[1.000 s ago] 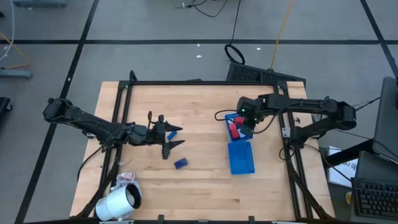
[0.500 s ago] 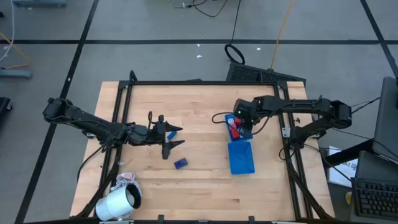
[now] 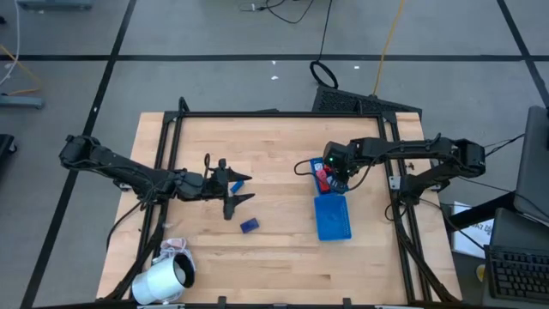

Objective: Pick & Place Office items
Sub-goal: Put the violet charger adapter into the top blue bin

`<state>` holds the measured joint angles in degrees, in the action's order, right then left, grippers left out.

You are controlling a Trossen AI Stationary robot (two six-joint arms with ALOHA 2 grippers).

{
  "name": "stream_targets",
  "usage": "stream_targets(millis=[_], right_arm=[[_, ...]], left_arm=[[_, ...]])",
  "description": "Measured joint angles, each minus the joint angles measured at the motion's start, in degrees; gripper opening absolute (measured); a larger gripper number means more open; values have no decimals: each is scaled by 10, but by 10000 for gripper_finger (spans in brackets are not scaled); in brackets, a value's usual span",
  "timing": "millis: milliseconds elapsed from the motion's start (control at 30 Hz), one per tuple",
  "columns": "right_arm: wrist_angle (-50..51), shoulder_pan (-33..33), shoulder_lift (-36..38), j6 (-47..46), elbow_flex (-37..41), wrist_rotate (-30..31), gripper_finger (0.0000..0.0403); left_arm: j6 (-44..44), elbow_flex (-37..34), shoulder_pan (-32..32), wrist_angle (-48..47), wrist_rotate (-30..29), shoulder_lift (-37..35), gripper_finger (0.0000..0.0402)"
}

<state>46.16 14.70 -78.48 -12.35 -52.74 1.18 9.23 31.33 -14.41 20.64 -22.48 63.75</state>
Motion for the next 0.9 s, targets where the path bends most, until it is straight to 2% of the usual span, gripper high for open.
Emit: stream_targets(millis=[300,833,900], right_arm=[[-60,0,2,-5,29,-28,123],[-56,0,0,-2,33,-29,123],[-56,0,0,-2,33,-28,133]], left_arm=[[0,0,0,0,0,0,269],[0,0,0,0,-1,0,269],[0,0,0,0,-1,0,269]])
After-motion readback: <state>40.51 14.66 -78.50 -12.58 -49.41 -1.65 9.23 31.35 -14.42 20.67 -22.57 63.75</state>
